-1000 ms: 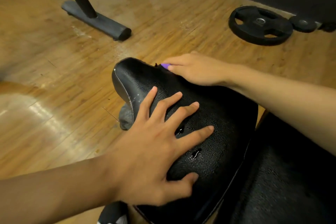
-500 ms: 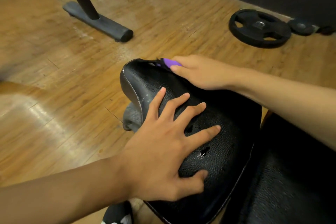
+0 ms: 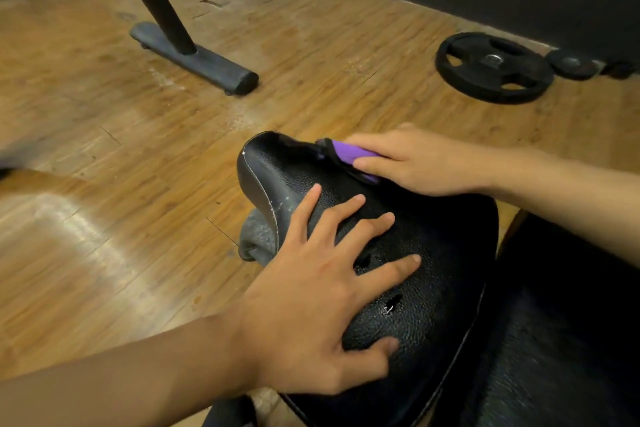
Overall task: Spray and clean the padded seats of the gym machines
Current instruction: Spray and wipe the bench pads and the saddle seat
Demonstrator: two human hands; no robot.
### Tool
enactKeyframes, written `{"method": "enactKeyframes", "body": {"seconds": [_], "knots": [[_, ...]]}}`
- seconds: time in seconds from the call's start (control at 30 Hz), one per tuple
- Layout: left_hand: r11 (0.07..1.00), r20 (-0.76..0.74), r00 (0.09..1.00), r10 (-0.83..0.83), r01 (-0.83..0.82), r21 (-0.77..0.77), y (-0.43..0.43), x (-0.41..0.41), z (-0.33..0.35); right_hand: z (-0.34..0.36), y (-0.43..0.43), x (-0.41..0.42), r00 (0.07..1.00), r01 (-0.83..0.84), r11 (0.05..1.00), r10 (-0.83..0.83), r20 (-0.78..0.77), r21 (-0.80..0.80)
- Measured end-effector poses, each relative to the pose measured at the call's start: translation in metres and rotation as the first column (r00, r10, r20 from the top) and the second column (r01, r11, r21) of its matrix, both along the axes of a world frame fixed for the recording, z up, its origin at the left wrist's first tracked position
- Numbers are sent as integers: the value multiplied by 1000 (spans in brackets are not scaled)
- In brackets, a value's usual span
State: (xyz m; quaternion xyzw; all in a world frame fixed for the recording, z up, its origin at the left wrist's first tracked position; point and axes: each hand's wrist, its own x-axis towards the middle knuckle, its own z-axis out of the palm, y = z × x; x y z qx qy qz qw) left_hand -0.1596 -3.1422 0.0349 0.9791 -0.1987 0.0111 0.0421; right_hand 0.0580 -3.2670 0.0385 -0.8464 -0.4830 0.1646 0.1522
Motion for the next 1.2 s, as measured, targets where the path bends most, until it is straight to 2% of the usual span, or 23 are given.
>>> {"method": "enactKeyframes", "body": {"seconds": [0.13, 0.4, 0.53, 0.63, 0.7, 0.8, 0.9, 1.0, 1.1, 1.2], "knots": [[1000, 17, 1000, 8, -8, -22, -2, 0, -1, -5, -35, -11, 997, -47, 997, 43, 60, 54], [1000, 19, 1000, -7, 7, -7, -2, 0, -2, -9, 114, -12, 995, -92, 988, 85, 59, 127], [999, 55, 998, -13, 15, -28, 1, -2, -6, -1, 63, -27, 998, -57, 985, 51, 40, 160], [997, 67, 997, -25, 30, -70, 3, -5, -8, 4, -5, -50, 995, -40, 989, 27, 94, 145], [997, 69, 997, -39, 43, -65, 5, -6, -8, 3, -45, -65, 990, 36, 994, -50, 134, 104], [996, 76, 996, -57, 61, -57, 5, -10, -7, -2, -77, -98, 958, 248, 967, -254, 136, 60], [995, 95, 995, -22, 31, -94, 8, -15, -8, -7, -68, -140, 843, 499, 864, -502, 191, 67], [986, 146, 987, 62, -38, -162, 7, -20, -8, -7, -47, -190, 723, 660, 745, -664, 191, 91], [937, 213, 962, 167, -88, -338, 9, -27, 1, -8, -27, -242, 698, 688, 712, -702, 140, 140], [899, 256, 945, 204, -77, -431, 13, -35, 14, -12, -28, -253, 793, 593, 798, -602, 95, 111]]}}
